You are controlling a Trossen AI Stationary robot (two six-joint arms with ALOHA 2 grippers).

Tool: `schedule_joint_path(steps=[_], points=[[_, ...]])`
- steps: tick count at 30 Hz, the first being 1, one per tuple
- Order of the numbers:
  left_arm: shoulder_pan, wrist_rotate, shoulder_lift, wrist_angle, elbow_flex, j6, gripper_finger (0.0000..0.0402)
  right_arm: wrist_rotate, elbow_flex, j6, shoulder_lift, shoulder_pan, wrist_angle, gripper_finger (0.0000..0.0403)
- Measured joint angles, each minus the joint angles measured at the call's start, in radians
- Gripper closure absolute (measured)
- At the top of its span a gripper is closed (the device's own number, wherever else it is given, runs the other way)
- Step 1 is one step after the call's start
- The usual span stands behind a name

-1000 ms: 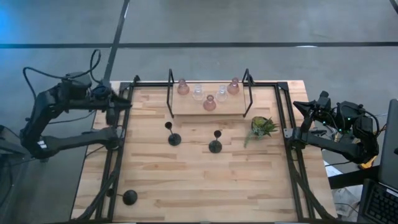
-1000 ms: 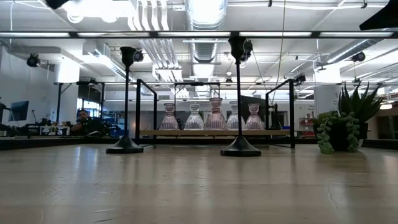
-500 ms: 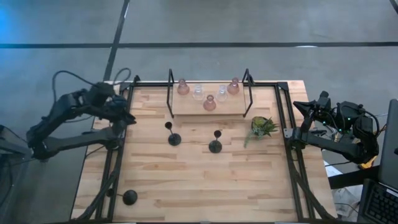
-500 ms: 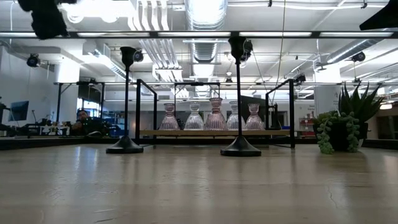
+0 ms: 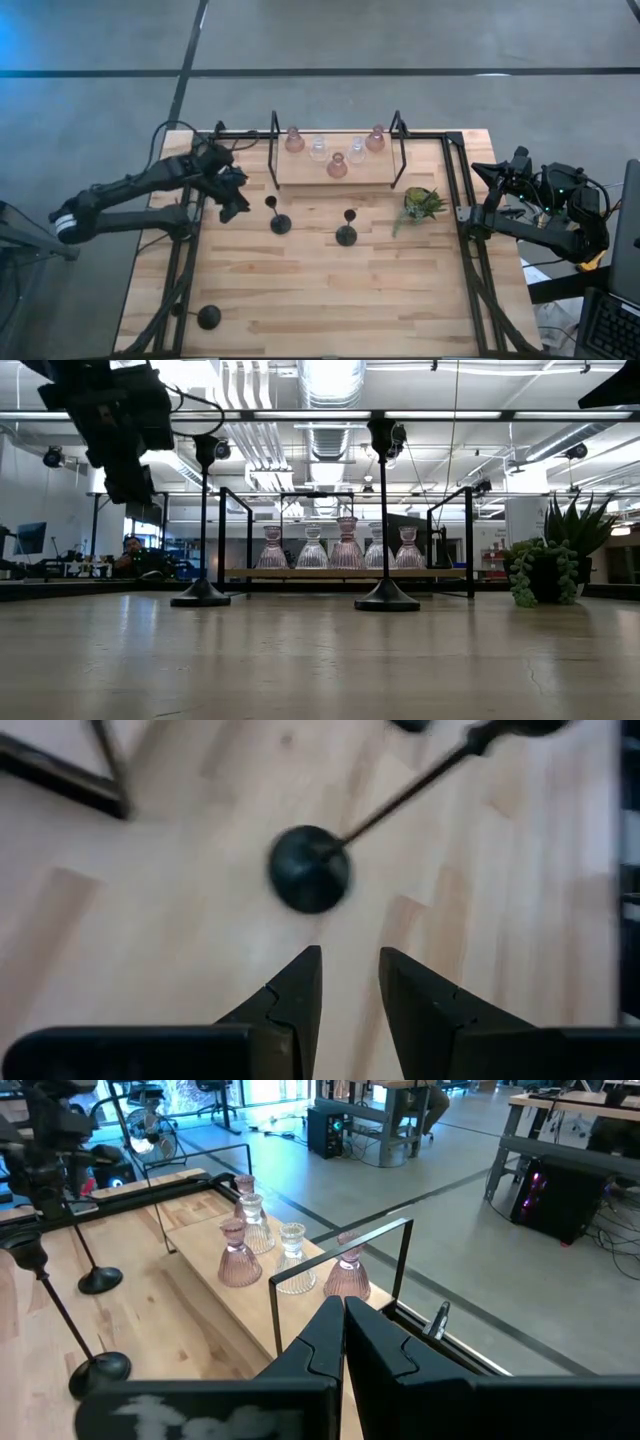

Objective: Pick & Place candle stick holders
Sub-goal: Put the top left black candle holder on the shelf aligned with the other pink candle holder

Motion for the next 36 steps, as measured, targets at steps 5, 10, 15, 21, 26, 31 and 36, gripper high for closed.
schedule_joint_path(steps=[5,10,15,21,26,31,36], points=[[-0.004,0.033,0.077,0.050,-0.011,-0.001,0.0296,0.000,0.000,0.000,0.000,0.000,0.000,0.0394],[-0.013,0.038,0.130,0.184,-0.008,-0.001,0.0296,0.000,0.000,0.000,0.000,0.000,0.000,0.0394],[-0.035,0.042,0.176,0.296,0.004,-0.006,0.0296,0.000,0.000,0.000,0.000,0.000,0.000,0.0394],[-0.055,0.057,0.228,0.346,0.003,-0.017,0.0296,0.000,0.000,0.000,0.000,0.000,0.000,0.0394],[-0.086,0.138,0.252,0.346,0.002,0.038,0.0296,0.000,0.000,0.000,0.000,0.000,0.000,0.0394],[-0.111,0.127,0.247,0.347,-0.001,0.092,0.0296,0.000,0.000,0.000,0.000,0.000,0.000,0.0394],[-0.114,0.093,0.251,0.373,-0.002,0.100,0.0296,0.000,0.000,0.000,0.000,0.000,0.000,0.0394]])
